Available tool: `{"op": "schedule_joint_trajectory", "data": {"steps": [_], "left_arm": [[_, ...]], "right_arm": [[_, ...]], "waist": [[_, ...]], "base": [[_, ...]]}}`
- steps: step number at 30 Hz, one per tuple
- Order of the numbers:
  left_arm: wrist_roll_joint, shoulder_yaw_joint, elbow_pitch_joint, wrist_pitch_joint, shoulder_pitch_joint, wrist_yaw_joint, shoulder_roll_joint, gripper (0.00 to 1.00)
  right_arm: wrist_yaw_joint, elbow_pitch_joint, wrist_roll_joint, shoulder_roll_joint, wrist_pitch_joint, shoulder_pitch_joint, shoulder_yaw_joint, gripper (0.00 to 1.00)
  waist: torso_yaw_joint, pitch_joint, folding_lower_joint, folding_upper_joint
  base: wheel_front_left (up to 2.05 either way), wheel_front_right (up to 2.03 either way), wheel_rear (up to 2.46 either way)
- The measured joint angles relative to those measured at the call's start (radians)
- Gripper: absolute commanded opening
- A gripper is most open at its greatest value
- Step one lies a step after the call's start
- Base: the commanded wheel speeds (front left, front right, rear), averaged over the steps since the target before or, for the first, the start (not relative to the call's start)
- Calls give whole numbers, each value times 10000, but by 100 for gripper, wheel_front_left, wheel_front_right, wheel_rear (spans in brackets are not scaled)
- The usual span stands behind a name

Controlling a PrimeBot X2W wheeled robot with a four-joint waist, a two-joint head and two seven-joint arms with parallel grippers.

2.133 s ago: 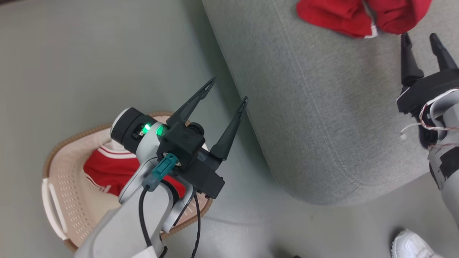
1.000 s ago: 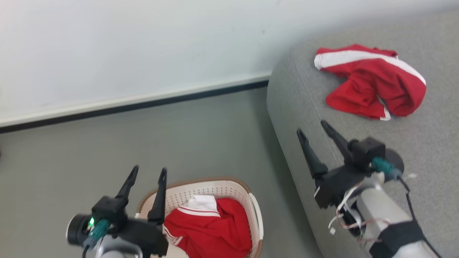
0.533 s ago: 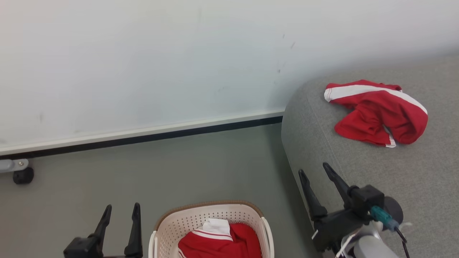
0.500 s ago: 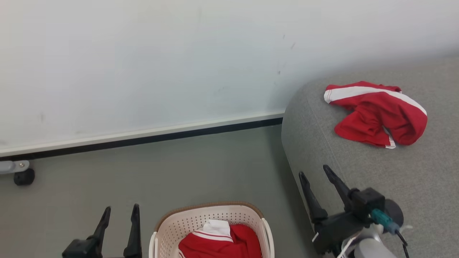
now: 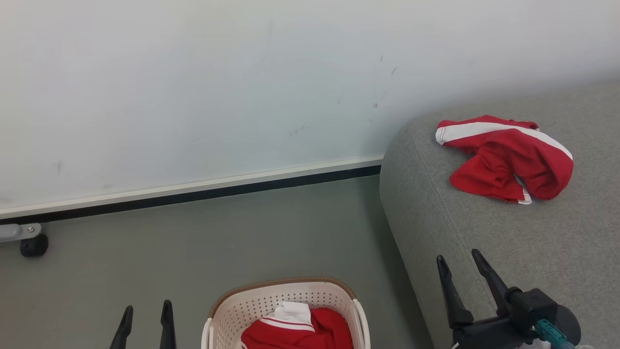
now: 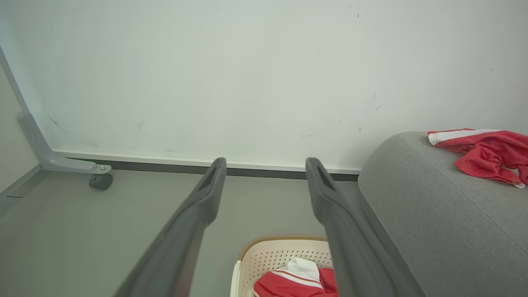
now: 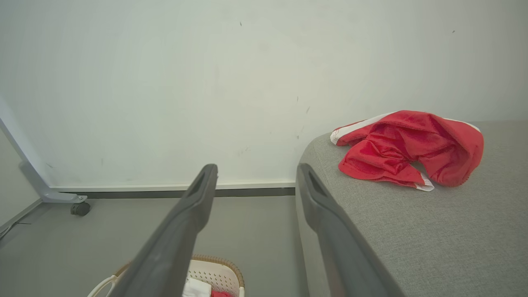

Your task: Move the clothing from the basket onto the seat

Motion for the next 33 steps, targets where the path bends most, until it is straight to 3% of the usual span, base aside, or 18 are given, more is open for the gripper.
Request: {"op": "schedule_joint_trajectory", "data": {"steps": [33], "left_arm": [[581, 420, -625, -2, 301, 2, -301, 100]], "right_arm": [[-94, -1170, -92, -132, 0, 492, -431, 100]], "waist": [[-207, 99, 0, 0]], "base": [[0, 0, 0]]}}
